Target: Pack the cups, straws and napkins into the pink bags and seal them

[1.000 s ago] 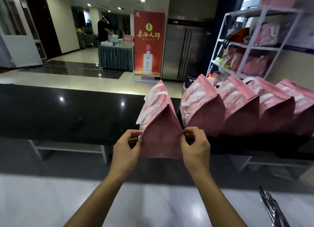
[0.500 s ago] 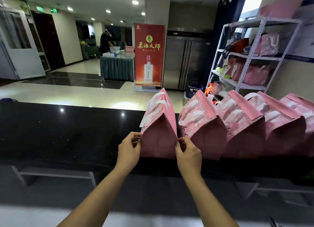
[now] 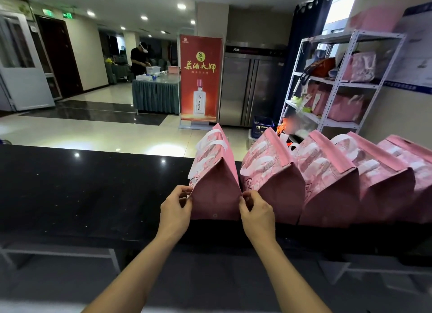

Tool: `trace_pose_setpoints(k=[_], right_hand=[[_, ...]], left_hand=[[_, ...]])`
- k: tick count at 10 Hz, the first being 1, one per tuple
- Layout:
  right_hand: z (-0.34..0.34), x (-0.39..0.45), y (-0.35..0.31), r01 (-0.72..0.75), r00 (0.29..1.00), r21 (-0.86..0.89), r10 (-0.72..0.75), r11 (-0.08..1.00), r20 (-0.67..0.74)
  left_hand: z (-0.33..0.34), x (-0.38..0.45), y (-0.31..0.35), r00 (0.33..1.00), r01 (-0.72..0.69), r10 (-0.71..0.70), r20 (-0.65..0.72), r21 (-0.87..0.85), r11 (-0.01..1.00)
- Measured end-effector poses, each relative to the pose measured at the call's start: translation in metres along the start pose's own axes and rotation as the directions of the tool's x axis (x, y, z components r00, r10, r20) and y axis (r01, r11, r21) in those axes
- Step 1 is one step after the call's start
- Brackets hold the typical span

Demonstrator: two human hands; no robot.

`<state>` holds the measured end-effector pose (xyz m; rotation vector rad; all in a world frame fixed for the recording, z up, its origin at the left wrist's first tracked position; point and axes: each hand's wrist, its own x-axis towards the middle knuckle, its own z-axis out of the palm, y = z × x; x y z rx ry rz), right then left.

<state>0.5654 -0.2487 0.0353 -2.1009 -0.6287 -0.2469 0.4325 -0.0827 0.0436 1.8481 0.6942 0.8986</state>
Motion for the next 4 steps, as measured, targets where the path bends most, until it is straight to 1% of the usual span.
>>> trace_pose_setpoints(k=[1,2,3,4], right_hand=[[-0.001,0.0,-0.003,-0.01,1.0,-0.008,0.01,1.0,-0.002],[-0.006,-0.003,-0.009,-0.009,1.0,-0.001,0.009,1.0,0.006],[-0.015,-0.011,-0.022,0.023,1.0,-0.004,-0.023,1.0,-0.009],[-0.022,-0.014,-0.03,0.089,0.995,0.018,-0.088,0.996,-0.045]], left_hand=[[-0.002,0.002,0.002,1.0,0.002,-0.002,0.019,0.018,1.0],[-0.007,0.005,0.001,0.993,-0.031,0.019,0.12,0.099,0.995],[-0.016,-0.002,0.008,0.984,-0.096,0.058,0.17,0.226,0.969],[-0.025,-0.006,0.022,0.973,-0.216,0.157,0.17,0.423,0.88]])
